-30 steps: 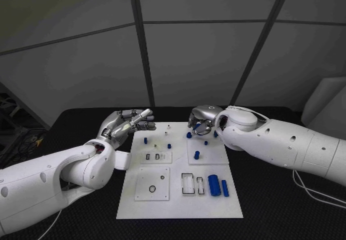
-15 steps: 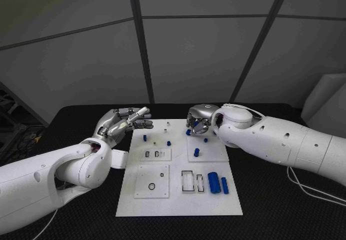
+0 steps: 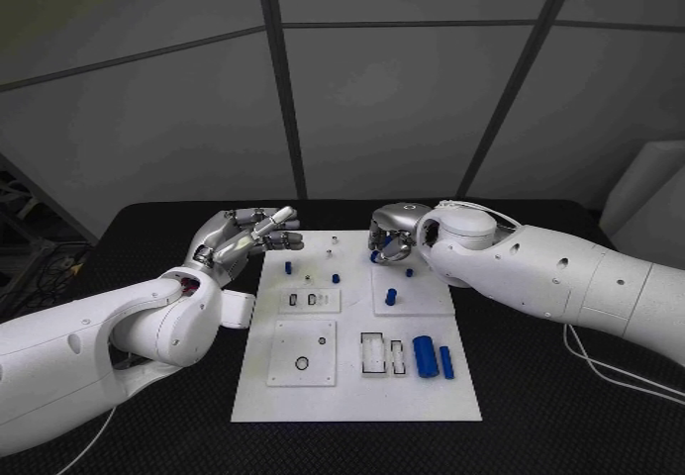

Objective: Assemble the parts on the task board

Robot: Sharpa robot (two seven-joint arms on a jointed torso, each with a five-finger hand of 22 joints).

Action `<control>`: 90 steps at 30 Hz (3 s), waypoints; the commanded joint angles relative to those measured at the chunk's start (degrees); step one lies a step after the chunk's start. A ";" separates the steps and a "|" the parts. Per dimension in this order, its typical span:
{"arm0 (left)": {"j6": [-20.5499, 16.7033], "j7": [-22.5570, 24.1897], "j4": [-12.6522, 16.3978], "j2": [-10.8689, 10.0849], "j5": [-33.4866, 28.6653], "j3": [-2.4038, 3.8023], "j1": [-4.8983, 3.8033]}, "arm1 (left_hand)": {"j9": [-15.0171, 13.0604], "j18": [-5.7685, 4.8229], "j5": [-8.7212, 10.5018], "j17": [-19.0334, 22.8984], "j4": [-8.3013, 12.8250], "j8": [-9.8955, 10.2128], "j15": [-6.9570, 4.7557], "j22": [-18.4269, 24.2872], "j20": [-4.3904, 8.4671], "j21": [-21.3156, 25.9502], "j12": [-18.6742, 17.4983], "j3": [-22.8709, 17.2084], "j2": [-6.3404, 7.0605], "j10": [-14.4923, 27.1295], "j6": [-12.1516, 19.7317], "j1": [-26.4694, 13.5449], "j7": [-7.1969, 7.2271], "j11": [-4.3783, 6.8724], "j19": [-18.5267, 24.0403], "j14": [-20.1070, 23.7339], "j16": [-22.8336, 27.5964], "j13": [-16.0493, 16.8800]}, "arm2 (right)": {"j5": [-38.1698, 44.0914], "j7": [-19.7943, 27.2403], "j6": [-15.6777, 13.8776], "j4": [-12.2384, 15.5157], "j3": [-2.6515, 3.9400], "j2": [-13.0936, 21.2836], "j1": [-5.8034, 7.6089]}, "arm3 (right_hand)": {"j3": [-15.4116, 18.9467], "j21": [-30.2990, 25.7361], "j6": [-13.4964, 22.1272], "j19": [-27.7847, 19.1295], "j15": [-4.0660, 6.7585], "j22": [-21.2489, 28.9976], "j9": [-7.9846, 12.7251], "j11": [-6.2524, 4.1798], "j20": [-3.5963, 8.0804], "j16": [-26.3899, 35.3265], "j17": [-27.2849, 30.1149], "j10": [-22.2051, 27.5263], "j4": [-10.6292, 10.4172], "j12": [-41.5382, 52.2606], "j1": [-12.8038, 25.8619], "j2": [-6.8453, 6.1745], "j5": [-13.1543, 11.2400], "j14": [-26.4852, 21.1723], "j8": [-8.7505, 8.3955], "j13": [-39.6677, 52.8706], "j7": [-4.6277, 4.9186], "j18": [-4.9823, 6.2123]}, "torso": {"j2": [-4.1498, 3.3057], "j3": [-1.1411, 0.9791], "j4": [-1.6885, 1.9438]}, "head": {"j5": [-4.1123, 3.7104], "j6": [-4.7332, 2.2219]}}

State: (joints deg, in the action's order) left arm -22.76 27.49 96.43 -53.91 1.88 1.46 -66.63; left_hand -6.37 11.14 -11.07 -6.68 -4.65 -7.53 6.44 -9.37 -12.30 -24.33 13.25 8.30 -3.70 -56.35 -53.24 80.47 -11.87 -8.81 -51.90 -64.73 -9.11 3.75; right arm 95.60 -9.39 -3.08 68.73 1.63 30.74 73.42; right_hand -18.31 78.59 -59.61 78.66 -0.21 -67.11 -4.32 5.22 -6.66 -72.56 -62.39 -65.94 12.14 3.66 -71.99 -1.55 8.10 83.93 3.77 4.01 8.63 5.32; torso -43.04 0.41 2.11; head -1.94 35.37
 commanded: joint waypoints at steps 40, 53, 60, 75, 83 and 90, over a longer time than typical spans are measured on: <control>0.94 -0.26 -0.14 -0.41 0.41 0.08 -0.38 | 0.07 -0.84 -0.08 -0.08 0.18 0.45 0.11 0.13 -0.20 -0.05 -0.44 0.15 -0.11 -0.26 -0.34 -0.14 -0.27 -0.39 0.19 0.25 0.54 -0.03 | 0.38 3.46 -9.22 0.87 0.04 0.05 0.16 | -5.16 1.59 -5.15 0.41 0.80 -1.86 -1.61 -1.21 0.95 -1.92 -0.45 -4.22 0.13 -0.13 -2.40 1.63 -0.27 1.51 0.86 0.02 -1.19 -1.24 | -0.10 0.11 -0.01 | 0.31 0.07; 1.01 -0.40 0.04 -0.45 0.41 0.08 -0.54 | 0.08 -0.84 -0.02 -0.09 0.21 0.49 0.12 0.14 -0.21 -0.04 -0.49 0.17 -0.17 -0.27 -0.35 -0.15 -0.28 -0.41 0.20 0.25 0.59 -0.03 | -0.22 5.64 -14.80 -2.79 0.07 -3.82 0.56 | -5.41 1.76 -5.36 0.49 0.77 -2.18 -1.76 -1.18 0.93 -2.05 -0.50 -4.20 -0.19 -0.18 -1.82 1.19 -0.36 1.51 0.76 -0.03 -1.23 -1.30 | -0.26 0.18 0.23 | 0.35 -0.40; 1.05 -0.48 -0.16 -0.27 0.41 0.09 -0.63 | 0.08 -0.84 -0.01 -0.10 0.23 0.50 0.12 0.15 -0.21 -0.04 -0.50 0.17 -0.17 -0.27 -0.35 -0.14 -0.28 -0.41 0.20 0.25 0.60 -0.03 | -0.56 6.61 -14.81 -7.18 0.07 -7.48 0.59 | -5.62 1.74 -5.26 0.40 0.75 -2.10 -1.83 -1.13 0.92 -2.11 -0.44 -3.93 -0.57 -0.25 -1.31 0.86 -0.54 1.48 0.54 -0.12 -1.22 -1.27 | -0.35 0.16 0.36 | 0.38 -0.46; 1.23 -0.68 -0.27 0.01 0.40 0.09 -1.23 | 0.11 -0.82 0.03 -0.14 0.56 0.63 0.12 0.19 -0.23 -0.04 -0.65 0.16 -0.25 -0.32 -0.39 0.12 -0.26 -0.40 0.22 0.21 0.76 -0.02 | -0.26 7.38 -12.94 -13.66 0.05 -12.24 0.58 | -6.11 1.68 -4.87 0.25 0.66 -1.95 -1.84 -0.99 0.86 -2.10 -0.24 -3.31 -0.91 -0.29 -1.04 0.56 -0.66 1.42 0.17 -0.22 -1.12 -1.24 | -0.60 0.25 0.54 | 0.96 -0.51; 1.22 -0.76 -0.20 0.10 0.40 0.09 -1.55 | 0.12 -0.82 0.04 -0.16 0.67 0.66 0.12 0.21 -0.24 -0.03 -0.69 0.16 -0.27 -0.35 -0.41 0.21 -0.25 -0.40 0.23 0.20 0.81 -0.02 | 0.10 7.26 -12.07 -15.65 0.05 -13.62 0.57 | -6.27 1.58 -4.75 0.11 0.61 -1.74 -1.86 -0.92 0.82 -2.10 -0.17 -3.08 -1.08 -0.29 -0.87 0.43 -0.72 1.39 0.07 -0.25 -1.06 -1.20 | -0.62 0.31 0.47 | 1.03 -0.52; 1.27 -0.80 -0.24 0.26 0.40 0.09 -1.75 | 0.12 -0.82 0.04 -0.16 0.67 0.66 0.12 0.21 -0.24 -0.03 -0.69 0.16 -0.27 -0.35 -0.41 0.21 -0.25 -0.40 0.23 0.20 0.81 -0.02 | 0.43 7.03 -10.20 -16.81 0.04 -14.39 0.57 | -6.29 1.61 -4.76 0.13 0.60 -1.79 -1.86 -0.93 0.81 -2.12 -0.19 -3.07 -1.09 -0.29 -0.88 0.43 -0.73 1.39 0.07 -0.24 -1.07 -1.21 | -0.57 0.25 0.44 | 1.11 -0.32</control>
State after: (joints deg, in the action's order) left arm -22.21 26.53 96.12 -53.74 1.95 1.48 -68.27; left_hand -6.33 11.14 -11.07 -6.77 -4.18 -7.13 6.44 -9.23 -12.30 -24.33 12.76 8.45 -3.70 -56.55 -53.44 80.46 -12.07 -9.02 -51.90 -64.73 -8.63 3.76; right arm 95.47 -2.64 -14.90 52.03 1.64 16.52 73.85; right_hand -24.33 80.07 -64.65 79.12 0.21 -68.90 -6.13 4.31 -5.89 -74.38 -62.61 -69.50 11.22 3.67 -72.98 -0.61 7.64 83.93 3.93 3.85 7.37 4.42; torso -43.63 0.70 2.60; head -0.94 34.98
